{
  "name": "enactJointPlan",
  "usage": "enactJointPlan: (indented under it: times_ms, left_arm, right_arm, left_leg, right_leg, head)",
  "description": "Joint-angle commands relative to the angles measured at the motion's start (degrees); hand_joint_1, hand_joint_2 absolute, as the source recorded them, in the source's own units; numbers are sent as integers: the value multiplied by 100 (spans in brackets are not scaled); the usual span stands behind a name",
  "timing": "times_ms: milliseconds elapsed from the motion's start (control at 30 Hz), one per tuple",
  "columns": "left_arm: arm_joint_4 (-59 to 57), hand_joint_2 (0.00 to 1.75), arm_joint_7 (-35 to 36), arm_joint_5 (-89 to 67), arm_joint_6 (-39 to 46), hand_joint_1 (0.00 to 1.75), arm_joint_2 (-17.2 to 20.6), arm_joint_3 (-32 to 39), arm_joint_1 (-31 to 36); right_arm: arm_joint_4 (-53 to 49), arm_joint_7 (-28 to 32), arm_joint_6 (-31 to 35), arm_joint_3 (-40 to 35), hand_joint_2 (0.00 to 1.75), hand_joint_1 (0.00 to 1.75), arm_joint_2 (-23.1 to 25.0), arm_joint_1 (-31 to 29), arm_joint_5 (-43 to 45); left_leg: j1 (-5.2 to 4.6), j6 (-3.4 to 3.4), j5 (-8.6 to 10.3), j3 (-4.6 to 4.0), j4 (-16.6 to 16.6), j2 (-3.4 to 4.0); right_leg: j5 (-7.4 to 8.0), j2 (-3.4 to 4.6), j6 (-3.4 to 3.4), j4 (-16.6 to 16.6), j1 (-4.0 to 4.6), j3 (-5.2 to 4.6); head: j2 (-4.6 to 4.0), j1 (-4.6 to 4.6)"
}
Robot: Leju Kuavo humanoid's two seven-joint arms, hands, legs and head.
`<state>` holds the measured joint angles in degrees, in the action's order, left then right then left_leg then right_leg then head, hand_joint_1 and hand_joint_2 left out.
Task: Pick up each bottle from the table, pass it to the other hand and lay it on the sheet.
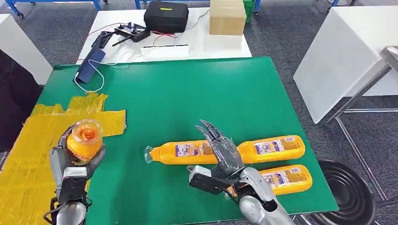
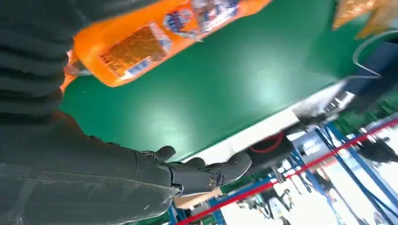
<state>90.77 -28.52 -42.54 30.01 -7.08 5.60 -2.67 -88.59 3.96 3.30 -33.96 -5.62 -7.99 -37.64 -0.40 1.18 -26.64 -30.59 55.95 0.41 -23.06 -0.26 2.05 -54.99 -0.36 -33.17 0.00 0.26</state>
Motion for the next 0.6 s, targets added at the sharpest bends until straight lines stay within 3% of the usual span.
enactJointPlan:
  times_ms: [33,200,600]
  left_arm:
    - [-1944,175,675,-2000,291,175,854,-569,446]
    - [-3414,175,1044,-2631,162,175,1091,-1127,953]
    - [-4308,175,1307,-2773,32,175,1175,-1572,1535]
  right_arm:
    - [1143,-296,-463,-53,175,0,-518,-874,-58]
    - [1768,-436,-743,-264,175,0,-412,-1380,20]
    - [3195,-561,-787,-867,175,0,180,-1808,-177]
  left_leg:
    - [2,-8,5,22,-11,-4]
    - [-1,-10,7,29,-14,-7]
    - [8,-17,7,38,-8,12]
  right_leg:
    - [5,1,-3,12,1,22]
    - [3,-2,-5,10,-2,26]
    - [10,17,-10,1,2,28]
  head:
    - [0,2]
    - [0,0]
    - [0,0]
